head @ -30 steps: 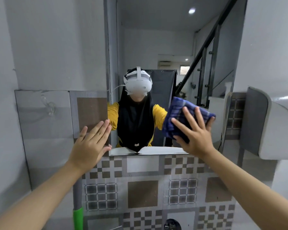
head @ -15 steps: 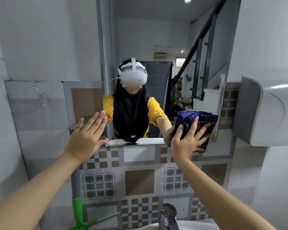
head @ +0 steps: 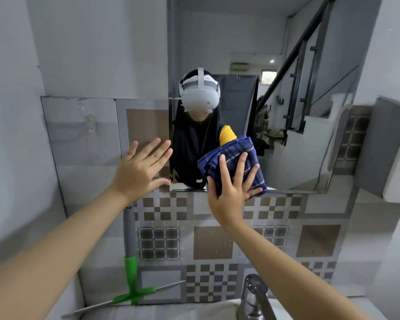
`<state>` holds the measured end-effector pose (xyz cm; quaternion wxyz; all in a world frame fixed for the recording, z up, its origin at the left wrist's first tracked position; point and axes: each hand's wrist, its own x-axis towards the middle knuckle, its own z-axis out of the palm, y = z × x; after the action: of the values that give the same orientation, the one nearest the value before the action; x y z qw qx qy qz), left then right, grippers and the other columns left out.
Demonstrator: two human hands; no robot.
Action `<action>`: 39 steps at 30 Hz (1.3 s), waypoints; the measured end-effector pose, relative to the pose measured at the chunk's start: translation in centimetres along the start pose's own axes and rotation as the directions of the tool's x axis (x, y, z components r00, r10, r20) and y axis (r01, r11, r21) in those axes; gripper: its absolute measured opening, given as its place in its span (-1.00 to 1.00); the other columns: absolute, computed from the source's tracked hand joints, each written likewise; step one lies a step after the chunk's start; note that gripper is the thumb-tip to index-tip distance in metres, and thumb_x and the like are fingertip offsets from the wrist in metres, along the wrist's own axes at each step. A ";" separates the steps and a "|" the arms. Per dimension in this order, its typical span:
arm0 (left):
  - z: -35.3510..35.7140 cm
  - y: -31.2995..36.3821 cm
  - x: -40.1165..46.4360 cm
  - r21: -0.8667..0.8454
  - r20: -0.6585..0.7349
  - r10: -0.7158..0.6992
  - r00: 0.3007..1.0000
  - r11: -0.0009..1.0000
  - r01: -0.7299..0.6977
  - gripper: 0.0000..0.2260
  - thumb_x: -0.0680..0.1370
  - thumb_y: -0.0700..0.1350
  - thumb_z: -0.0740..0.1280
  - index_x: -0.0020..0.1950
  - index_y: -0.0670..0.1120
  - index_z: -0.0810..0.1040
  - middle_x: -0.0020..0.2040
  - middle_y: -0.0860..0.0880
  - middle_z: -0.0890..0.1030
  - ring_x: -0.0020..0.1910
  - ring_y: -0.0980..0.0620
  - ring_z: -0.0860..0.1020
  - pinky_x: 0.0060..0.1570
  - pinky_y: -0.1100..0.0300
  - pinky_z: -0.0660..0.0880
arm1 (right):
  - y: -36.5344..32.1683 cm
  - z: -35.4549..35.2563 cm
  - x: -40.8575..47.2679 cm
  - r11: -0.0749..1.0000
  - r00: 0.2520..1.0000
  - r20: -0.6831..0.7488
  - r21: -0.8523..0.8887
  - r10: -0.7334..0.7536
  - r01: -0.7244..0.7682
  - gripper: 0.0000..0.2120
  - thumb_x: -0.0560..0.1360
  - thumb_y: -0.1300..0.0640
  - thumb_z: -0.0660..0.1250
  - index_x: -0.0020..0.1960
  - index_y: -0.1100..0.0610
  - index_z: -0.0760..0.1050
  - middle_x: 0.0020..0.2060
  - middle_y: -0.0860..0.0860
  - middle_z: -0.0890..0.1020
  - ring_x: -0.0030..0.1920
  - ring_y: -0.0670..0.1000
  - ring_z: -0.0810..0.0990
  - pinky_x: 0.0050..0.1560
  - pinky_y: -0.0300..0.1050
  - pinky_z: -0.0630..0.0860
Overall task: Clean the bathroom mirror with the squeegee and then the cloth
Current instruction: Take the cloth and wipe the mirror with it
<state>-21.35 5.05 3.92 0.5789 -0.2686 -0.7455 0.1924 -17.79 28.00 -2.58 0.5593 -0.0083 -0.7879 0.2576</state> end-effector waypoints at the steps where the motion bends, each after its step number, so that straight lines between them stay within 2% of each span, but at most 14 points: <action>1: 0.0 0.0 0.0 -0.020 0.000 -0.001 1.000 1.000 0.001 -0.34 0.45 0.27 0.24 0.43 -0.08 0.32 0.43 -0.03 0.34 0.45 -0.03 0.26 0.45 -0.08 -0.18 | -0.1 0.1 -0.2 0.998 0.998 0.012 -0.007 -0.066 0.067 -0.51 0.53 -0.10 0.25 0.44 -0.18 0.26 0.54 0.05 0.06 0.51 0.22 -0.22 0.23 0.53 -0.33; 5: -0.4 -0.5 0.1 -0.084 0.015 0.012 1.000 0.996 -0.011 -0.38 0.46 0.24 0.26 0.42 -0.06 0.32 0.43 -0.01 0.34 0.47 0.02 0.22 0.45 -0.08 -0.17 | -0.3 0.7 -0.9 0.919 0.928 0.071 -0.128 -0.366 0.372 -0.60 0.56 -0.14 0.17 0.38 -0.15 0.38 0.49 0.05 0.22 0.52 0.24 -0.04 0.28 0.48 -0.33; 8: -1.0 -0.7 0.1 -0.182 0.001 0.001 1.000 0.983 -0.001 -0.41 0.48 0.22 0.25 0.41 -0.08 0.34 0.43 -0.01 0.33 0.51 0.15 0.04 0.45 -0.11 -0.09 | -0.2 0.5 -1.0 0.904 0.915 0.096 -0.142 -0.393 0.403 -0.57 0.54 -0.16 0.20 0.39 -0.16 0.36 0.48 0.04 0.23 0.51 0.26 0.01 0.30 0.45 -0.34; 9: -1.3 -0.7 0.2 -0.214 -0.006 0.000 1.000 0.977 -0.001 -0.41 0.48 0.22 0.24 0.41 -0.09 0.35 0.42 -0.02 0.34 0.50 0.17 0.03 0.44 -0.12 -0.06 | -0.2 0.3 -1.0 0.906 0.913 0.109 -0.127 -0.393 0.405 -0.56 0.53 -0.17 0.21 0.39 -0.16 0.36 0.49 0.03 0.22 0.52 0.25 -0.01 0.29 0.47 -0.32; 11: -2.1 -0.4 0.5 -0.267 -0.030 -0.001 1.000 0.964 -0.007 -0.42 0.49 0.21 0.23 0.39 -0.11 0.37 0.39 -0.05 0.41 0.46 0.09 0.22 0.43 -0.12 0.03 | -0.1 -0.2 -0.8 0.904 0.900 0.151 -0.068 -0.408 0.422 -0.58 0.55 -0.18 0.16 0.39 -0.16 0.37 0.49 0.02 0.21 0.52 0.23 -0.04 0.30 0.50 -0.26; 14: -3.2 0.5 1.7 -0.342 -0.094 -0.050 0.994 0.939 0.015 -0.47 0.49 0.15 0.28 0.34 -0.16 0.44 0.26 -0.10 0.56 0.27 -0.05 0.49 0.34 -0.10 0.27 | 0.2 -0.8 -0.4 0.892 0.872 0.201 0.023 -0.447 0.451 -0.63 0.60 -0.10 0.06 0.37 -0.14 0.39 0.49 -0.02 0.21 0.53 0.18 -0.06 0.33 0.49 -0.23; 16: -3.8 1.2 3.0 -0.419 -0.118 -0.071 0.990 0.908 0.015 -0.52 0.51 0.08 0.31 0.32 -0.18 0.45 0.15 -0.12 0.61 0.15 -0.09 0.55 0.21 -0.07 0.44 | 0.7 -1.0 -0.1 0.882 0.862 0.199 0.039 -0.467 0.469 -0.66 0.60 0.01 0.11 0.35 -0.11 0.42 0.47 -0.04 0.25 0.53 0.16 -0.01 0.35 0.46 -0.21; 19: -4.3 2.1 4.7 -0.497 -0.124 -0.048 0.991 0.867 -0.021 -0.62 0.49 -0.09 0.35 0.28 -0.18 0.50 0.06 -0.13 0.62 0.02 -0.11 0.58 0.00 0.01 0.55 | 1.2 -1.2 0.4 0.853 0.836 0.175 0.050 -0.520 0.520 -0.69 0.58 0.11 0.17 0.29 -0.04 0.47 0.44 -0.03 0.33 0.51 0.14 0.08 0.37 0.46 -0.15; 23: -3.9 2.7 5.3 -0.508 -0.108 -0.042 0.993 0.861 -0.019 -0.76 0.47 -0.20 0.36 0.12 -0.08 0.63 -0.02 -0.10 0.64 -0.14 -0.11 0.57 -0.22 0.02 0.53 | 1.4 -1.9 1.1 0.821 0.804 0.167 0.130 -0.571 0.557 -0.75 0.57 0.13 0.22 0.21 0.05 0.52 0.40 -0.03 0.39 0.50 0.12 0.17 0.38 0.46 -0.04; 26: -3.5 2.8 5.0 -0.471 -0.106 -0.064 0.992 0.882 0.007 -0.79 0.47 -0.21 0.36 0.07 -0.03 0.65 -0.05 -0.05 0.64 -0.18 -0.10 0.54 -0.26 0.06 0.46 | 2.0 -2.5 1.5 0.791 0.773 0.172 0.162 -0.611 0.589 -0.76 0.56 0.20 0.20 0.20 0.11 0.52 0.39 0.04 0.43 0.48 0.12 0.22 0.38 0.44 0.06; 29: -3.4 3.0 5.1 -0.392 -0.132 -0.045 0.990 0.920 -0.010 -0.82 0.48 -0.19 0.36 0.04 -0.02 0.65 -0.08 -0.02 0.63 -0.20 -0.08 0.54 -0.28 0.06 0.41 | 2.8 -2.8 1.9 0.770 0.759 0.130 0.088 -0.638 0.632 -0.74 0.54 0.24 0.23 0.20 0.14 0.53 0.37 0.13 0.44 0.43 0.17 0.28 0.33 0.43 0.23; 33: -3.8 3.0 5.1 -0.338 -0.138 -0.011 0.990 0.940 -0.037 -0.84 0.49 -0.05 0.33 0.02 0.00 0.65 -0.09 0.01 0.62 -0.21 -0.04 0.52 -0.26 0.07 0.31 | 3.5 -3.2 3.1 0.802 0.802 -0.013 -0.050 -0.597 0.596 -0.80 0.51 0.13 0.37 0.13 0.05 0.61 0.31 0.21 0.48 0.38 0.22 0.35 0.37 0.32 0.22; 36: -3.9 3.2 5.2 -0.286 -0.138 -0.003 0.990 0.958 -0.037 -0.85 0.47 0.02 0.36 -0.07 0.00 0.66 -0.15 0.04 0.61 -0.23 -0.03 0.52 -0.23 0.09 0.26 | 3.6 -3.6 3.7 0.751 0.753 -0.021 -0.109 -0.657 0.652 -0.80 0.48 0.09 0.40 0.10 0.02 0.62 0.17 0.15 0.60 0.21 0.17 0.46 0.23 0.27 0.39; 39: -4.1 3.7 5.7 -0.269 -0.134 -0.027 0.991 0.963 -0.010 -0.87 0.47 -0.04 0.36 -0.24 -0.03 0.63 -0.24 0.05 0.59 -0.28 -0.01 0.50 -0.23 0.13 0.23 | 3.5 -4.0 4.0 0.753 0.757 -0.011 -0.112 -0.654 0.649 -0.82 0.49 0.10 0.35 0.06 0.01 0.64 0.10 0.16 0.63 0.05 0.13 0.46 0.05 0.10 0.42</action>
<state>-17.82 11.40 7.08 0.5875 -0.3542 -0.7244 0.0680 -16.71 33.83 0.46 0.6323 0.2315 -0.7393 0.0064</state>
